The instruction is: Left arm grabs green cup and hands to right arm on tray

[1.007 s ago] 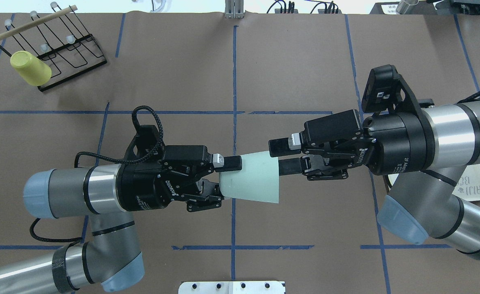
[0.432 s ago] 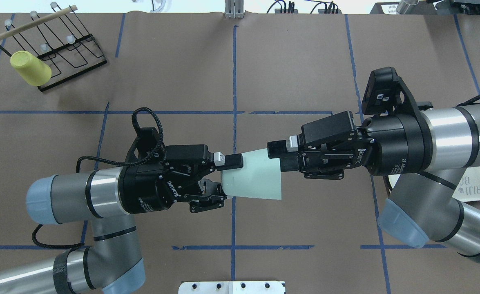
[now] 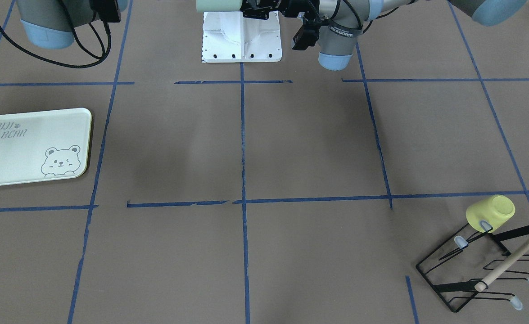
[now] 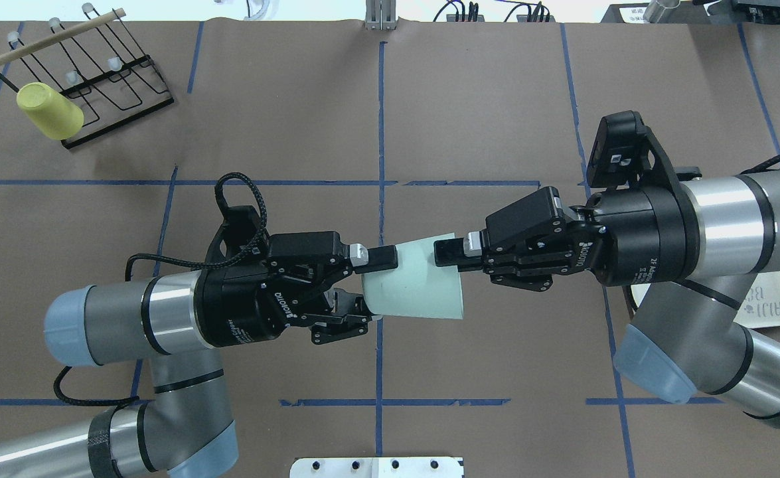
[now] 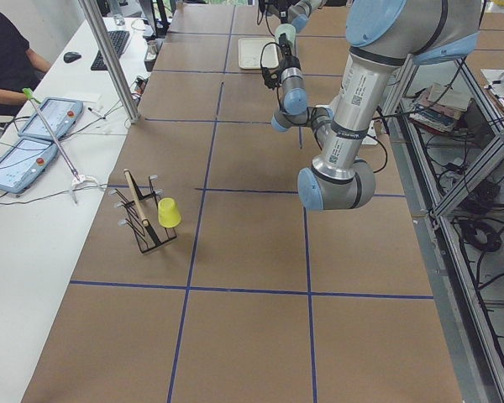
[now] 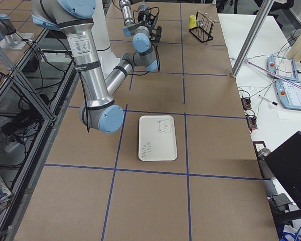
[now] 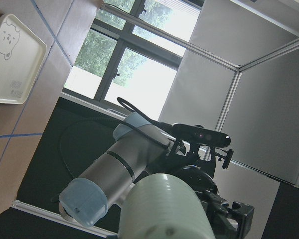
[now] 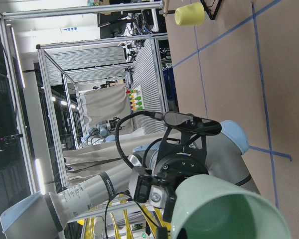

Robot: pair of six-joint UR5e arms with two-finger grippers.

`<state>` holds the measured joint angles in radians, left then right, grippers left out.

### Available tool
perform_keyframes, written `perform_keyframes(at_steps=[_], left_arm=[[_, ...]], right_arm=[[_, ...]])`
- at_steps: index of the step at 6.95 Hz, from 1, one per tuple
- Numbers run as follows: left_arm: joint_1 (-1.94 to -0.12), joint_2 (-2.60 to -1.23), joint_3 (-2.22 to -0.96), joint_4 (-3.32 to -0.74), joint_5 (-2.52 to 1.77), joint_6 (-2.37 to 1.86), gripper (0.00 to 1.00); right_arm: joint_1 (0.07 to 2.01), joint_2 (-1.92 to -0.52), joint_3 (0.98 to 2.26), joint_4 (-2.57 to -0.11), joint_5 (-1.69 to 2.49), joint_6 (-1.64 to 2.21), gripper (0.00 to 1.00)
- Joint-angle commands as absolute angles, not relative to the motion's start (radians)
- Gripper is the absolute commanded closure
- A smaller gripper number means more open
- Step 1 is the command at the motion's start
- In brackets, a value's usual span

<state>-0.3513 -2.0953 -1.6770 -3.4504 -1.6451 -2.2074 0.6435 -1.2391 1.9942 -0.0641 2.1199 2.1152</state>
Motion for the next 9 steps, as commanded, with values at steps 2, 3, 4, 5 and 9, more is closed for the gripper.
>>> perform_keyframes(at_steps=[2,3,4,5,9], left_arm=[[-0.354,-2.092,-1.700,-3.435,-1.605,-2.240,0.00],[-0.354,-2.089,-1.718,-3.410,-1.603,-2.240,0.00],[-0.356,-2.086,-1.724,-3.393,-1.603,-2.232,0.00],[-0.362,-2.083,-1.724,-3.373,-1.603,-2.227,0.00],[-0.365,-2.051,-1.724,-3.372,-1.603,-2.224,0.00]], right_arm=[[0.643,-1.261,1.993,-0.067,2.120,2.115,0.99],[0.643,-1.261,1.994,-0.067,2.120,2.115,1.00],[0.644,-1.262,1.996,-0.067,2.121,2.115,1.00],[0.646,-1.262,2.005,-0.067,2.120,2.117,1.00],[0.646,-1.279,2.036,-0.067,2.111,2.117,1.00]])
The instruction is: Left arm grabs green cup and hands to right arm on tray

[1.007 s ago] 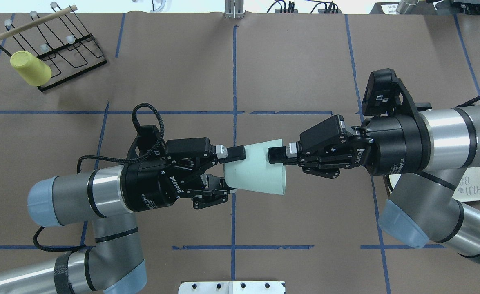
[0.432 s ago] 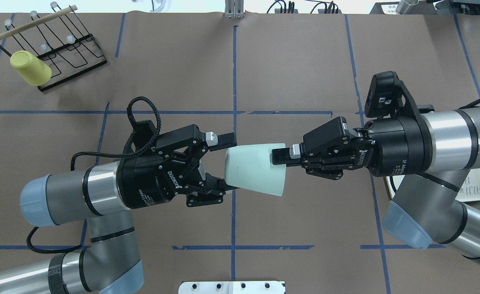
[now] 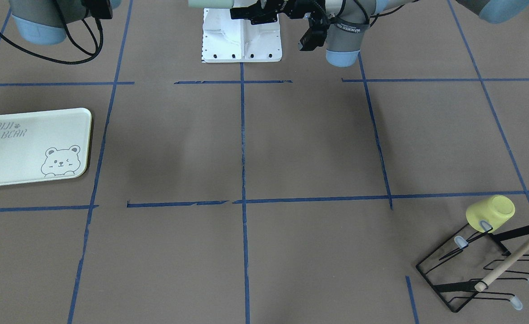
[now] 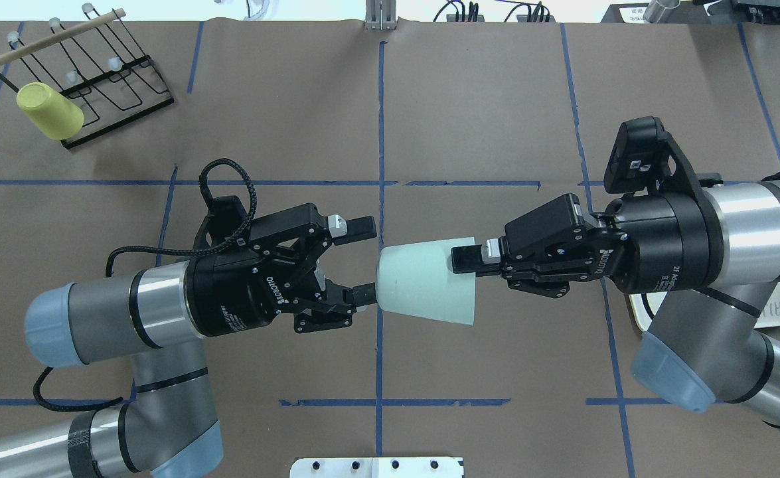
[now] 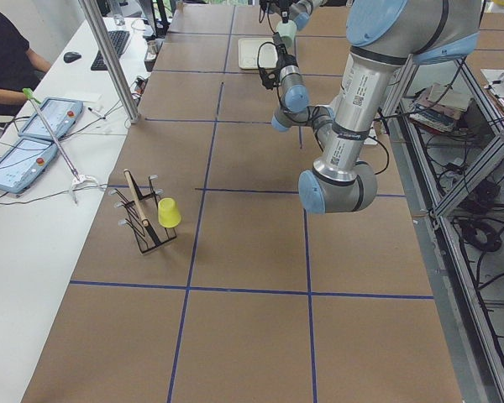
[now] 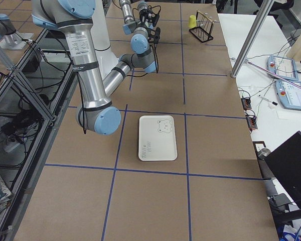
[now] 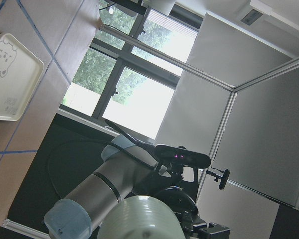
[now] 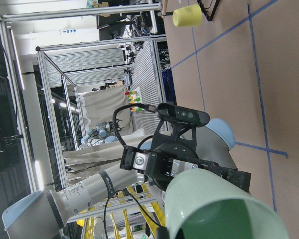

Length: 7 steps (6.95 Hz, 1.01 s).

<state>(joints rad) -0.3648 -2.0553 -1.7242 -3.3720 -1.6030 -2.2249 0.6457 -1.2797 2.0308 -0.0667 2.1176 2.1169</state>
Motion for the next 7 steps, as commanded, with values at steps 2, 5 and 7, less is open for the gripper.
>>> perform_keyframes(at_steps=[2,5,7], left_arm=[[-0.371,-2.052,-1.730,-3.372,-1.603,-2.224,0.00],[-0.388,-2.023,-1.727,-3.372,-1.606,-2.223,0.00],[-0.425,-2.017,-1.730,-3.291,-1.609,-2.223,0.00]], right_arm=[[0.647,-1.320,2.036,-0.061,2.106,2.106,1.00],[0.760,-1.510,2.057,0.012,2.102,2.106,1.00],[0.944,-1.607,1.964,-0.011,2.150,2.074,1.00]])
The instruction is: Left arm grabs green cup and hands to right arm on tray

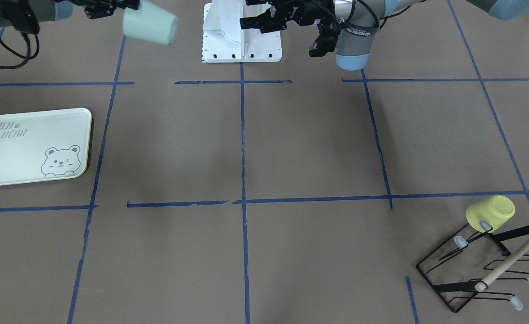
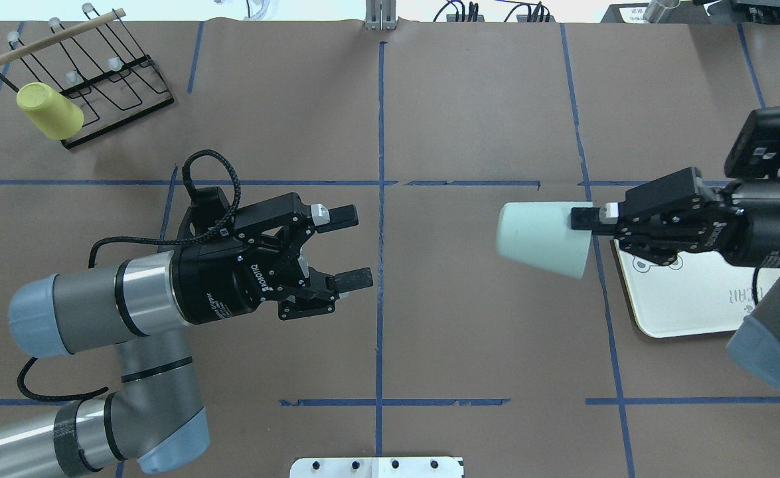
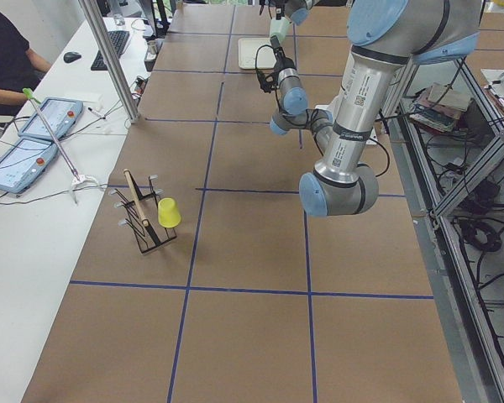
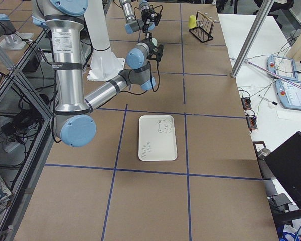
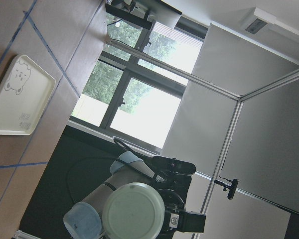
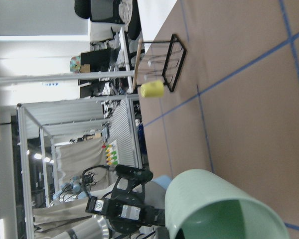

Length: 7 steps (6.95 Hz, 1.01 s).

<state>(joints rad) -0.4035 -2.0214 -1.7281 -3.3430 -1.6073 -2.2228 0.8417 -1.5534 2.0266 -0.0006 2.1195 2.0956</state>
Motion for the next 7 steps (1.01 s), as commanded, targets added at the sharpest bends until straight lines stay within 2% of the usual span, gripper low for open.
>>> perform_keyframes(at_steps=[1,2,3,5,7], left_arm=[[-0.448,-2.016,-1.730,-3.252,-1.612,-2.223,0.00],[-0.487,-1.993,-1.732,-3.210,-1.614,-2.223,0.00],[-0.526,-1.979,-1.730,-3.142,-1.614,-2.223,0.00],[-0.583,-1.953,-1.762,-2.850,-1.699,-1.991,0.00],[-0.603,-1.947,-1.833,-2.525,-1.707,-1.789,0.00]], right_arm=[[1.050,-1.617,1.875,-0.020,2.246,2.022,1.00],[1.169,-1.618,1.817,-0.100,2.404,1.926,1.00],[1.234,-1.632,1.810,-0.212,2.492,1.790,1.00],[1.209,-1.753,1.813,-0.407,2.487,1.468,1.00],[1.120,-1.816,1.815,-0.651,2.357,1.097,1.00]])
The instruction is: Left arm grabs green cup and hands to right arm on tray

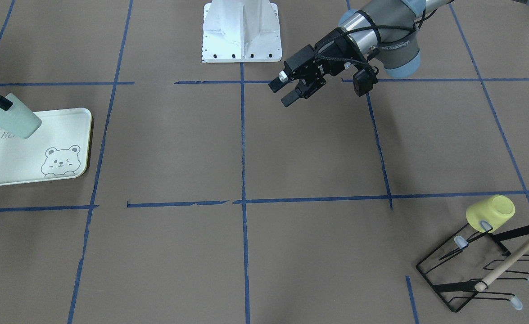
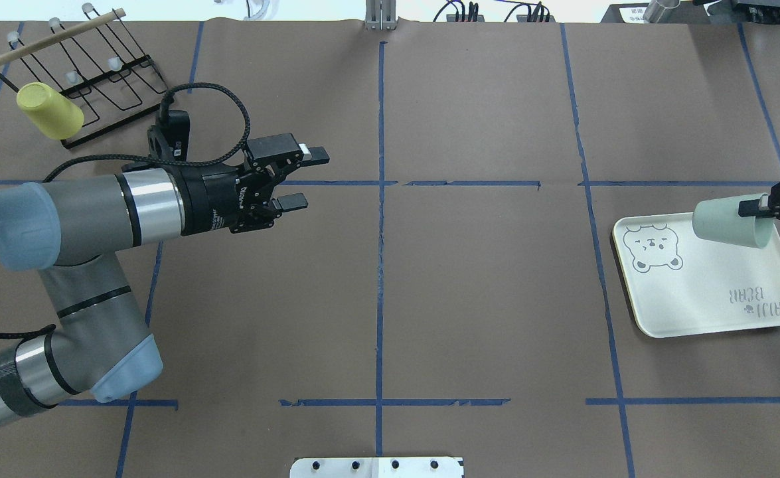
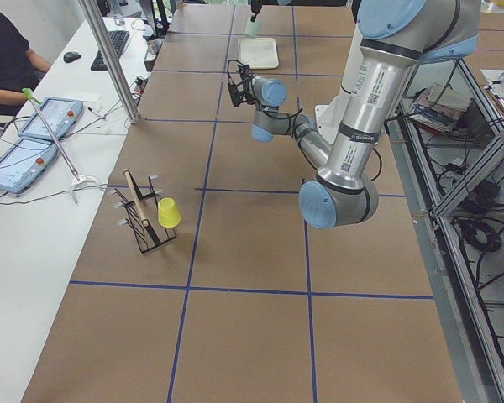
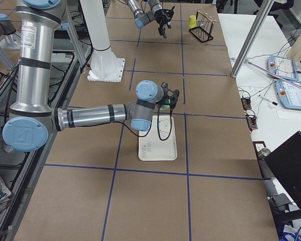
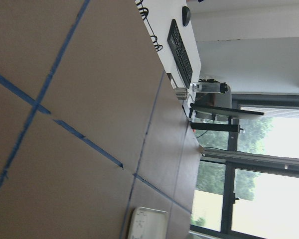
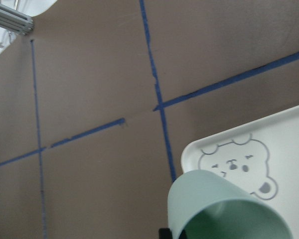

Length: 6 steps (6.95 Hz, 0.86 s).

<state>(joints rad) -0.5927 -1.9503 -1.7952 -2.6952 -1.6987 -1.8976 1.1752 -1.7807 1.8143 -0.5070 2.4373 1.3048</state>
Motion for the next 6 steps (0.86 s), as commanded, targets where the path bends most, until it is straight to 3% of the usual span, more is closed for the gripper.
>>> perform_keyframes(at_steps=[1,2,4,6], left_arm=[[-0.617,-1.942,-1.833,-2.499,-1.704,-1.757,0.00],[-0.629,-1.939,-1.827,-2.456,-1.707,-1.714,0.00],[-0.635,-1.937,-1.839,-2.425,-1.707,-1.675,0.00],[-0.635,-1.936,-1.838,-2.425,-1.701,-1.675,0.00]], right_arm=[[1.096,-1.816,1.822,-0.801,2.318,0.922,1.00],[1.094,-1.807,1.825,-0.943,2.303,0.761,1.00],[1.021,-1.787,2.007,-1.325,2.196,0.637,1.00],[0.996,-1.650,1.985,-1.516,2.154,0.514,1.00]])
